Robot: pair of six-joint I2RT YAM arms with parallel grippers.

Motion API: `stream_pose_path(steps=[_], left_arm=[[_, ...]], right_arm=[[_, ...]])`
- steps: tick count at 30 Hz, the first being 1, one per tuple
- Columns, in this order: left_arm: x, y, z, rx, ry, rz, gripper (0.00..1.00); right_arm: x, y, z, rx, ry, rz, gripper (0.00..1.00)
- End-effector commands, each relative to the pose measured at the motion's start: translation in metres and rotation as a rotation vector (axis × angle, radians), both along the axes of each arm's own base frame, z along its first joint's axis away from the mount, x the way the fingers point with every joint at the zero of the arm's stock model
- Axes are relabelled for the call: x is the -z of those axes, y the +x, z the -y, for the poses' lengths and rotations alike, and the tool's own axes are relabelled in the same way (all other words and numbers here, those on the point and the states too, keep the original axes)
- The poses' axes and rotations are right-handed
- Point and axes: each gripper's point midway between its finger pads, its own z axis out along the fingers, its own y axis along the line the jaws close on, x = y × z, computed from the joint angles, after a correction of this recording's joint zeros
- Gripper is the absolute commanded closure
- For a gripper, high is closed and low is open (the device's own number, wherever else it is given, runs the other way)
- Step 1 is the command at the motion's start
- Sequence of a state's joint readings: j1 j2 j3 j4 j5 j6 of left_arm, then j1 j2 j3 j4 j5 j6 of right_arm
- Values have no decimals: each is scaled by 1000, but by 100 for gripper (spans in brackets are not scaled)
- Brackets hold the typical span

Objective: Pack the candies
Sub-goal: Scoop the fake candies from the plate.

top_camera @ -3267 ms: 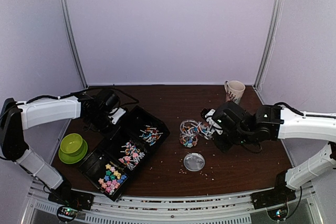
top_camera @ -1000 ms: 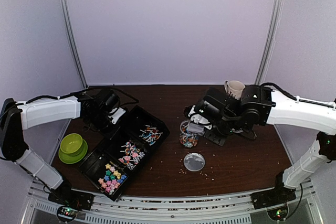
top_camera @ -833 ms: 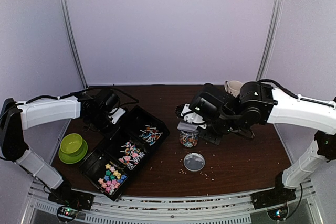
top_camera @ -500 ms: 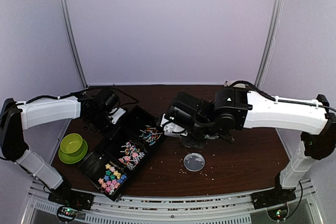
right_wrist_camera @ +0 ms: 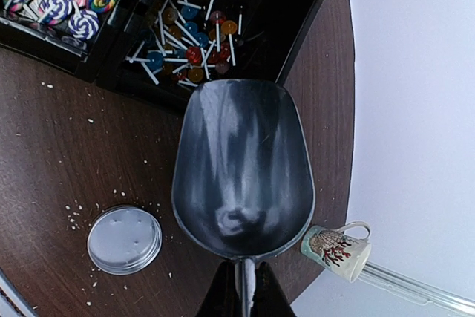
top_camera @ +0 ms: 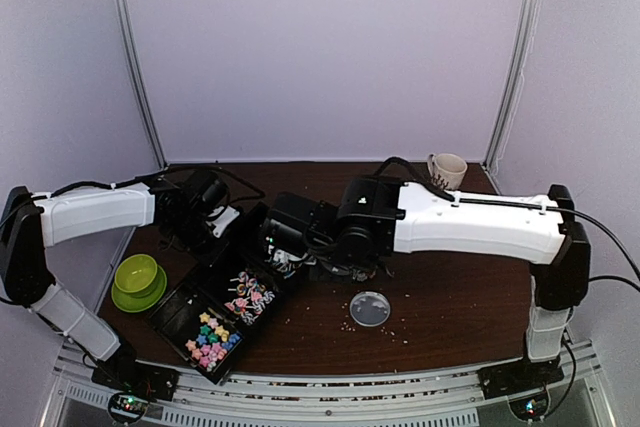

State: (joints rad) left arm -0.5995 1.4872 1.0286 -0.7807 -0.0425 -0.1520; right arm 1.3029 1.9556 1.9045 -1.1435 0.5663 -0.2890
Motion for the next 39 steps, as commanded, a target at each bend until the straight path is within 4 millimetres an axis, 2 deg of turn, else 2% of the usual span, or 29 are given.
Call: stream_pose_path(steps=[1, 7, 12, 20, 25, 26, 32, 39], left_arm=[[-25, 18, 19, -6, -82, 79, 100], [-25, 18, 18, -4, -80, 81, 100], [-24, 19, 15, -4, -41, 91, 100], [-25, 18, 16, 3, -34, 99, 100], [-26, 17, 19, 20, -28, 106, 100], [-26, 16, 20, 24, -29, 108, 100], [-28, 15, 23, 33, -31, 114, 100], [-30, 15, 25, 39, -39, 119, 100]], right_arm=[[-2, 8, 7, 8, -96, 68, 100], [5, 12, 4, 4, -140, 87, 100], [21, 16, 1, 0, -209, 96, 100], [32, 25, -11, -13, -284, 145, 100], [53, 27, -15, -49, -363, 146, 100], [51, 27, -21, -55, -349, 145, 100], [72, 20, -34, -123, -365, 62, 100], [98, -2, -36, -227, -386, -95, 100]])
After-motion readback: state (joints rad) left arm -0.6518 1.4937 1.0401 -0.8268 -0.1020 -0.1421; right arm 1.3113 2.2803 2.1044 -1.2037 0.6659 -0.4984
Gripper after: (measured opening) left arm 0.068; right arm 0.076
